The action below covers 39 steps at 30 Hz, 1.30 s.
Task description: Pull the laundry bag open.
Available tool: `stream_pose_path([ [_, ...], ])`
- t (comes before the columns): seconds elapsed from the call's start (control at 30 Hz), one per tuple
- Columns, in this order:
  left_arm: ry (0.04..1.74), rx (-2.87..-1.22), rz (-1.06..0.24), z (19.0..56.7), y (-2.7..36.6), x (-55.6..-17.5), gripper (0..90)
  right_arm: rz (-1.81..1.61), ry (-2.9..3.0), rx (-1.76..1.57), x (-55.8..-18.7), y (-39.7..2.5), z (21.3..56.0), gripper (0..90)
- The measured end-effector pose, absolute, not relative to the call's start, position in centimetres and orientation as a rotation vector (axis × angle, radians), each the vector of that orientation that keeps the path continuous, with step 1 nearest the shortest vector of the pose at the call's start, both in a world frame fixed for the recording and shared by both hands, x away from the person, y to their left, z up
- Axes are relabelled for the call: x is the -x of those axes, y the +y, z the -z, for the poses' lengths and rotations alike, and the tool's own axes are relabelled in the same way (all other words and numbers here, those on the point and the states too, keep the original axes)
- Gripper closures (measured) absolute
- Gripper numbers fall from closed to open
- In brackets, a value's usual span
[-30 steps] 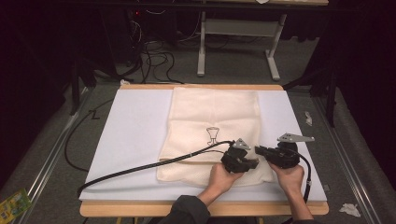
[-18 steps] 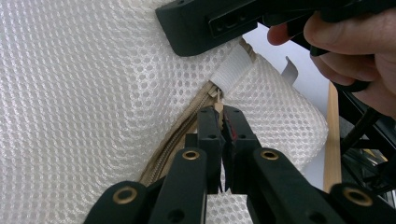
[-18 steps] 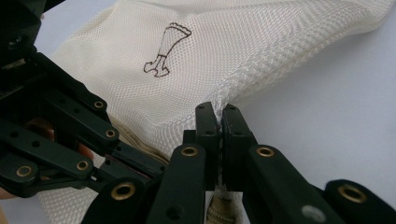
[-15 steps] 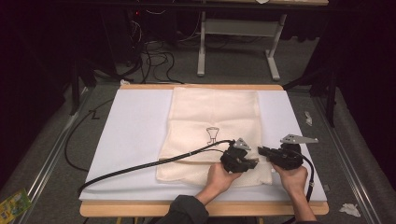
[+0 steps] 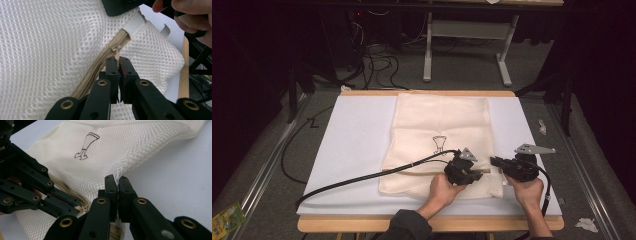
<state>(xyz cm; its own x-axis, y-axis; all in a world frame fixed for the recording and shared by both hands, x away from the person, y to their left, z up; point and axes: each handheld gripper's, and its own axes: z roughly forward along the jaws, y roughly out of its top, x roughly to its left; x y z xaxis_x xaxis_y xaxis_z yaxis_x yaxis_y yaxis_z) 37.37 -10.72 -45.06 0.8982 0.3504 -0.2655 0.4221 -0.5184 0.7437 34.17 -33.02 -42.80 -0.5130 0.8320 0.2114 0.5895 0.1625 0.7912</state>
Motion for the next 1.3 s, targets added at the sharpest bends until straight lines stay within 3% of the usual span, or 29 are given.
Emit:
stream_pose_path([
  [1.3, 0.579, -2.130, 0.124, 45.0, -8.6, -37.5, 87.2, -1.251, 2.184, -1.375, -34.4, -32.7, 43.3, 88.7],
])
